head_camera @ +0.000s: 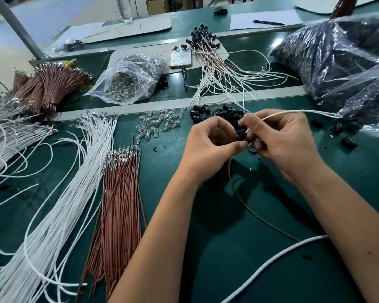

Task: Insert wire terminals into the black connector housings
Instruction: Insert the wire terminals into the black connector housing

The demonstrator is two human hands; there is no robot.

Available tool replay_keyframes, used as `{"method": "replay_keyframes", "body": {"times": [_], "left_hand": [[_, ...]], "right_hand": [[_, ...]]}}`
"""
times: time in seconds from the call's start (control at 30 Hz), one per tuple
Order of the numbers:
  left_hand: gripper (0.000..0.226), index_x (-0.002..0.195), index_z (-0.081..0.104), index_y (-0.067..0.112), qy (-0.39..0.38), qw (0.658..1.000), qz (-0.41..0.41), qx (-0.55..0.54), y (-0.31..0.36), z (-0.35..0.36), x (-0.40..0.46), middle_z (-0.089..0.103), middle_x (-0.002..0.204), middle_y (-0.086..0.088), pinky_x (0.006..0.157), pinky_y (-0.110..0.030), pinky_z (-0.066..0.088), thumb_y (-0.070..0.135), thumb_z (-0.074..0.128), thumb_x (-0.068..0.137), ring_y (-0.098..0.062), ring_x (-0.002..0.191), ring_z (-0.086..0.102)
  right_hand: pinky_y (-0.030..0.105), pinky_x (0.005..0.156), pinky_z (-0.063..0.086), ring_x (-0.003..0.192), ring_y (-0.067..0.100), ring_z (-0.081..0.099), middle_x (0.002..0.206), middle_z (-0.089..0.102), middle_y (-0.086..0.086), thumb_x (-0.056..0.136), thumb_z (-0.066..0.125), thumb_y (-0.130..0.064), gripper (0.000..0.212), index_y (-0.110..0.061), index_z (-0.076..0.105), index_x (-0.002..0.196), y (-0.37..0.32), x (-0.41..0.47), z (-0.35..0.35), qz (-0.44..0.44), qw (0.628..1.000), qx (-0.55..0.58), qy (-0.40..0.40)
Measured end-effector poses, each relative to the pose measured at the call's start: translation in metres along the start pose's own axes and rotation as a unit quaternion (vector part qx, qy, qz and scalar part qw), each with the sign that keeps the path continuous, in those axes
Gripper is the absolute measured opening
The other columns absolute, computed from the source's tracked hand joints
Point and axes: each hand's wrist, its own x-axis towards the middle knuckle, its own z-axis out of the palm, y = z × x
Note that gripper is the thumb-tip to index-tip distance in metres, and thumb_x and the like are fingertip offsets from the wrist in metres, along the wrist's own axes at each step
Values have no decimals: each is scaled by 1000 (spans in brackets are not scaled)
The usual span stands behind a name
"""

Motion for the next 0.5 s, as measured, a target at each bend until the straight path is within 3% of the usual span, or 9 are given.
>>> {"method": "replay_keyframes", "body": {"times": [0.1, 0.3, 0.5], "left_hand": [[25, 89, 66, 7, 13, 1000, -5, 6, -1, -3, 1, 66, 75, -6, 65, -29, 52, 1, 86, 75, -14, 66, 60], [19, 84, 70, 13, -10, 1000, -9, -22, 1, -3, -1, 70, 84, -23, 75, -37, 53, 11, 86, 72, -20, 74, 63], [15, 91, 74, 11, -27, 998, -27, -42, 1, -3, -1, 72, 82, -14, 75, -31, 52, 5, 81, 79, -20, 74, 64]], "right_hand": [[18, 36, 34, 44, 12, 51, 65, 68, 6, 91, 73, -27, 24, -5, 69, 85, -1, 1, -2, -6, 999, 45, 9], [18, 37, 33, 41, 12, 47, 59, 64, 6, 92, 78, -18, 18, -15, 74, 74, 1, 1, -5, -20, 1000, -16, 3], [18, 37, 34, 41, 12, 48, 60, 63, 7, 90, 78, -24, 17, -13, 74, 77, 0, 0, -5, -23, 1000, -18, -9]]}}
